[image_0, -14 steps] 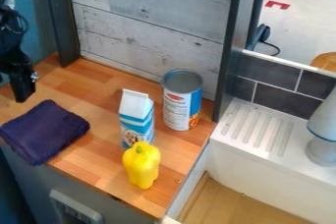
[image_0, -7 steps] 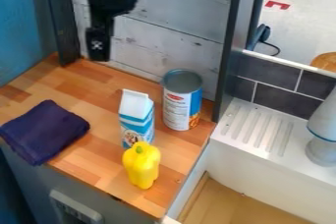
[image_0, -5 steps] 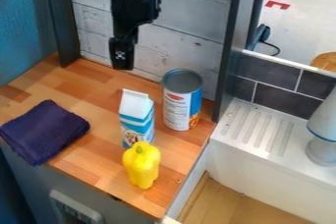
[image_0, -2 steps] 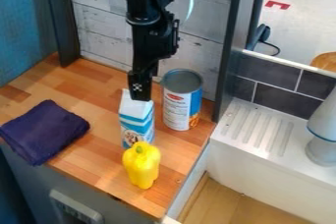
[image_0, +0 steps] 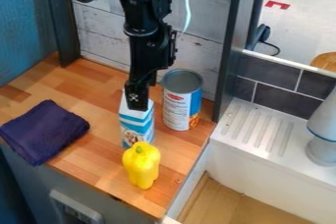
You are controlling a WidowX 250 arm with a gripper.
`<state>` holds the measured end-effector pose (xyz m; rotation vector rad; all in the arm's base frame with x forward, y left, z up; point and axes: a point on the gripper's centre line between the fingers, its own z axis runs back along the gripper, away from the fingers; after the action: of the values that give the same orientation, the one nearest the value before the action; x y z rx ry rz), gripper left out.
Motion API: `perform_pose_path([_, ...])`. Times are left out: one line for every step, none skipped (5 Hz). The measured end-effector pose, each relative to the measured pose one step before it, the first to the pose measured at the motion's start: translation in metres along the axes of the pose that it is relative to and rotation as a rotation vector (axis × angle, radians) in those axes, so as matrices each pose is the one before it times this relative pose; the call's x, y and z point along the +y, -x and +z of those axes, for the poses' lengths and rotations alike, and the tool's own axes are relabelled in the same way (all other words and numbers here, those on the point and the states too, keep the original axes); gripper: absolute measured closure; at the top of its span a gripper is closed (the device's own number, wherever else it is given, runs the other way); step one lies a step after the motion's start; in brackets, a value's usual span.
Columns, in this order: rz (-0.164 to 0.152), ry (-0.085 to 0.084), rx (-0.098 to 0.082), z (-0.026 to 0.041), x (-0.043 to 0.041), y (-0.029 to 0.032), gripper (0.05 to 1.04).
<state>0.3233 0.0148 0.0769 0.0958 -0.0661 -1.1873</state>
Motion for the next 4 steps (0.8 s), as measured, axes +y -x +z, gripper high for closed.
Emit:
perform_pose_path([-0.0102, 0.0386, 0.0065, -0.02052, -0.00372, -0.00063, 0.083])
perform_pose_path([0.0157, 0.0176, 0.0070, -0.01097, 0.00005, 0.00585, 0.083])
perform_pose_path([0.0333, -0.0028, -0.0170, -0.00183, 0.00349, 0.00388, 0.119])
perform_pose_path([0.0059, -0.0039, -0.0113, -0.00070, 0.00204, 0.00078, 0.238])
